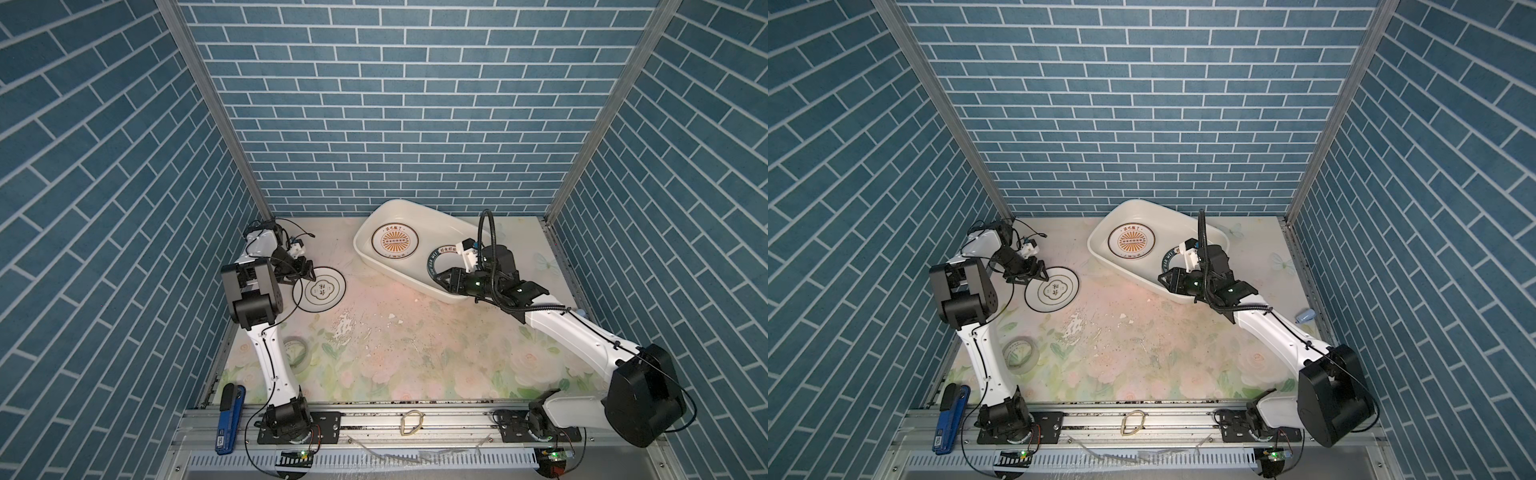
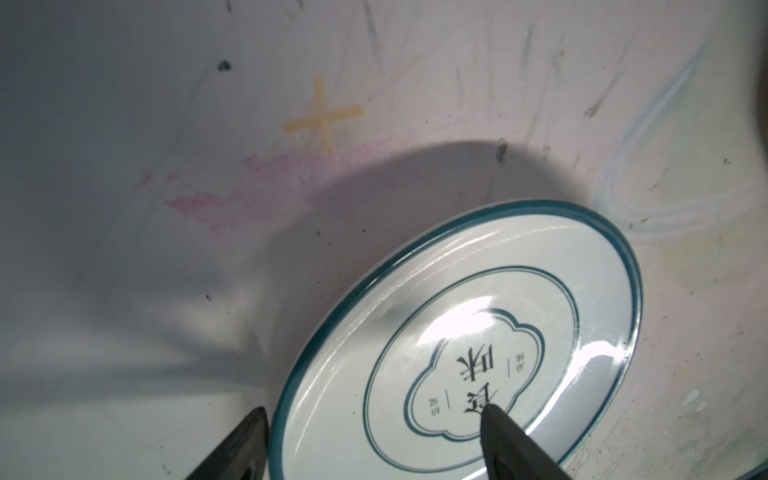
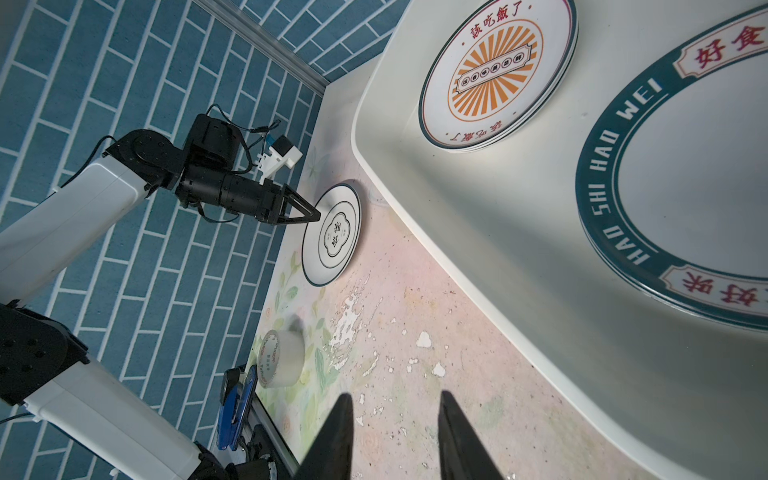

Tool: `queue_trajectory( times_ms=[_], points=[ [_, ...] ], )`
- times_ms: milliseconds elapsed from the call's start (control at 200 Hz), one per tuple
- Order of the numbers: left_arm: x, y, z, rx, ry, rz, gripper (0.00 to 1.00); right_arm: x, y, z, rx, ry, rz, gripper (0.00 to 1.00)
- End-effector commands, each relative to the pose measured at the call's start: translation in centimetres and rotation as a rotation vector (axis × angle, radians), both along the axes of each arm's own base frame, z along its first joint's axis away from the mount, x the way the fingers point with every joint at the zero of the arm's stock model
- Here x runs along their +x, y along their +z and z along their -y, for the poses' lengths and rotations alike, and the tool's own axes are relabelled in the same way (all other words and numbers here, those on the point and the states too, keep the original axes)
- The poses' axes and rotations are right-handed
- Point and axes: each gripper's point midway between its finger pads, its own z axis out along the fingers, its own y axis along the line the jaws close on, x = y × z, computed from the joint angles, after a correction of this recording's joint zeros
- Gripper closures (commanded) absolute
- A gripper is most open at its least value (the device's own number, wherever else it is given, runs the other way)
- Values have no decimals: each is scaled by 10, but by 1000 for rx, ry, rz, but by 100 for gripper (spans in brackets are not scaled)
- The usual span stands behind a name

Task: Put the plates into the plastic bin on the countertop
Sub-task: 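Lower the left gripper onto the cloud-emblem plate rim and close it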

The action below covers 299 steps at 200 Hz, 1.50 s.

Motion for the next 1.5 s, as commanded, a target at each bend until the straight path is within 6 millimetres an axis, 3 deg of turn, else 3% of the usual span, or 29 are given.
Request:
queue_trajectory(
  times_ms=[0,290,530,1030,1491],
  points=[
    [-14,-7,11,-64,-26,-49,20,1,-1,0,-12,-1,6,65],
    [-21,-5,34,-134,-94,-46,23,3,-1,-2,-9,2,2,65],
    [-21,7,62,-189,-166,-6,24,4,1,-3,-9,1,-2,65],
    [-34,5,129,-266,-300,-44,28,4,1,-1,-17,-11,-8,65],
    [-43,2,144,-367,-254,-75,40,10,2,-3,-7,-31,-18,66]
  ],
)
